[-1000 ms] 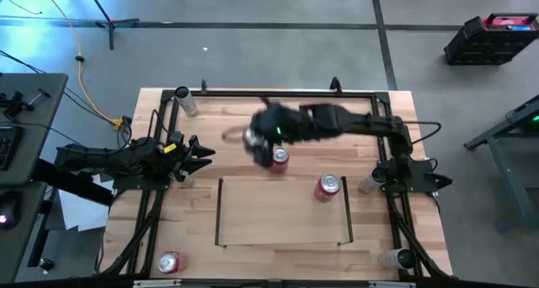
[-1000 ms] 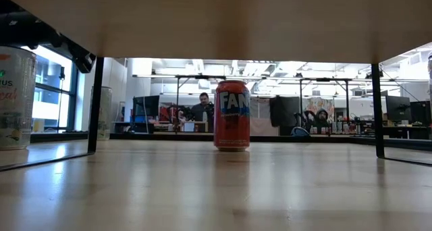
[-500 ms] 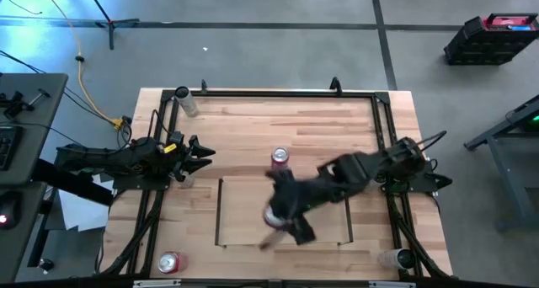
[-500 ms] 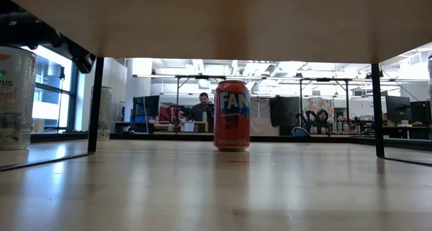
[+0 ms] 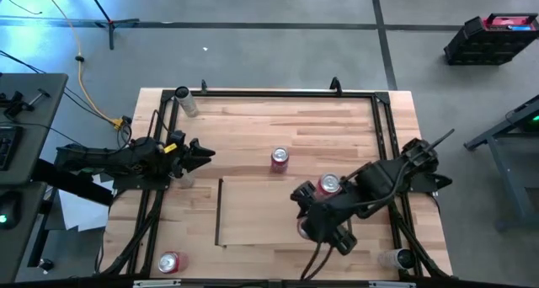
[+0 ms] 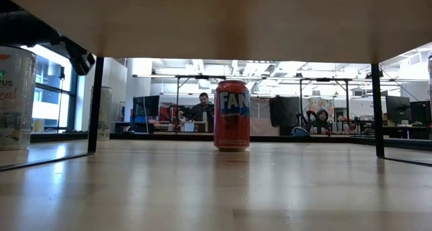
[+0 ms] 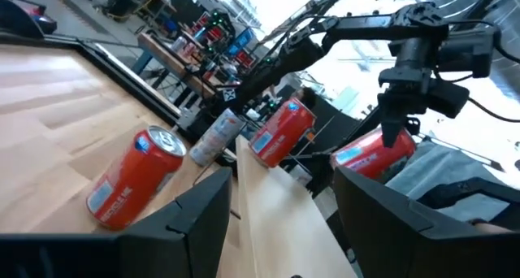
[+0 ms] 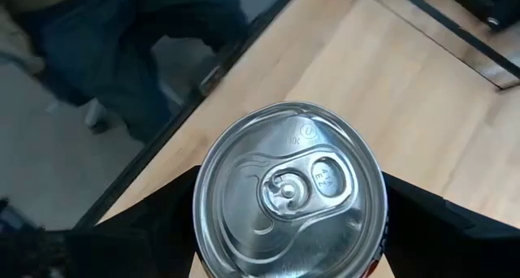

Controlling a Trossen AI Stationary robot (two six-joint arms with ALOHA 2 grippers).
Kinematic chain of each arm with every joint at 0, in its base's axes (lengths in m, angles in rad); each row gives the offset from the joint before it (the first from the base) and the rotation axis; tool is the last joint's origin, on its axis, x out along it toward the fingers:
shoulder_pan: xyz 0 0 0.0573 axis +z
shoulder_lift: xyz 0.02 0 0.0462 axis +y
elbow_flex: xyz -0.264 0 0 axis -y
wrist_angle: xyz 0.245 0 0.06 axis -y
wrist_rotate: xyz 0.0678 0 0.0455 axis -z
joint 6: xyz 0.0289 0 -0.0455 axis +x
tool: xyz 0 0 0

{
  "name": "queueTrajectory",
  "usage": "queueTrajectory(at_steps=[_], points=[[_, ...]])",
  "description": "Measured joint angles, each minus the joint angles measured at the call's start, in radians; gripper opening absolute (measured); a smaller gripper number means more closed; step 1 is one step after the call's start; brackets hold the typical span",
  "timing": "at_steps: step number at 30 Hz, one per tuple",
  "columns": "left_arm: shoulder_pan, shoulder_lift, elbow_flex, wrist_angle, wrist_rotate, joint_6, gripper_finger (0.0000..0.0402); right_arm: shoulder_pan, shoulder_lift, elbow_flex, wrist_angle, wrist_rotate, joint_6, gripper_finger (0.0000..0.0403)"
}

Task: Place canned beverage on shelf
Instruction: Put the top red soda can on the shelf

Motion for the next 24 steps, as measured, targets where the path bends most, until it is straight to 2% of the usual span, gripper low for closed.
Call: queueTrajectory(at_steps=[7,12,17,21,24], points=[[-0.020,0.000,0.000,0.070,0.014,0.009,0.0209,0.019,-0.066,-0.127,0.069,-0.153,-0.095,0.0287],[-0.085,0.000,0.001,0.238,0.019,0.092,0.0209,0.021,-0.172,-0.304,0.182,-0.210,-0.124,0.0287],[-0.157,0.013,0.001,0.350,0.013,0.191,0.0209,0.023,-0.341,-0.533,0.348,-0.248,-0.165,0.0287],[-0.197,0.050,0.001,0.377,-0.066,0.240,0.0209,0.008,-0.468,-0.716,0.490,-0.277,-0.182,0.0287],[-0.211,0.081,0.001,0.381,-0.138,0.248,0.0209,-0.034,-0.512,-0.822,0.557,-0.305,-0.203,0.0287]])
